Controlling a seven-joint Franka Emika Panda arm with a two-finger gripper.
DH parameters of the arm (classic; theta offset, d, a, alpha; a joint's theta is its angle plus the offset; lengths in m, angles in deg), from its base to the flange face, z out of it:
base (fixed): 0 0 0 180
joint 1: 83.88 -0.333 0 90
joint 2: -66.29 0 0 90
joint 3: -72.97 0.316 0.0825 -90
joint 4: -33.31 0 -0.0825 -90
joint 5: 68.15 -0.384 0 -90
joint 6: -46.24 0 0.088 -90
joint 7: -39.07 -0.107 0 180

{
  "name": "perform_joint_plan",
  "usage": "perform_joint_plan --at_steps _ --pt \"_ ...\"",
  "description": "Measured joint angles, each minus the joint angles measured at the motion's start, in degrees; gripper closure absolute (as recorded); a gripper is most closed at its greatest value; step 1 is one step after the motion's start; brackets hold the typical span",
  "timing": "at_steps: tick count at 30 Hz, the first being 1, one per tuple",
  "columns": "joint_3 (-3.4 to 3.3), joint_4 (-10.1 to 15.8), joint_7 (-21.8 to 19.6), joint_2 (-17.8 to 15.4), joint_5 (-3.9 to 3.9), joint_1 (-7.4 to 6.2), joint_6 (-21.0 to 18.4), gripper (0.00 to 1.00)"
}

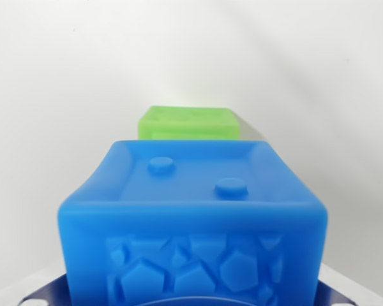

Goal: Stack cube

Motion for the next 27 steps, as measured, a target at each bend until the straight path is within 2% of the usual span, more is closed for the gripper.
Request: perform_joint_plan --at_steps 11,27 --pt "0.13 -0.01 0.48 3.43 -0.57 0.00 3.41 1.00" --pt "0.33 -0.29 0.89 6.65 -1.19 0.06 6.32 1.00"
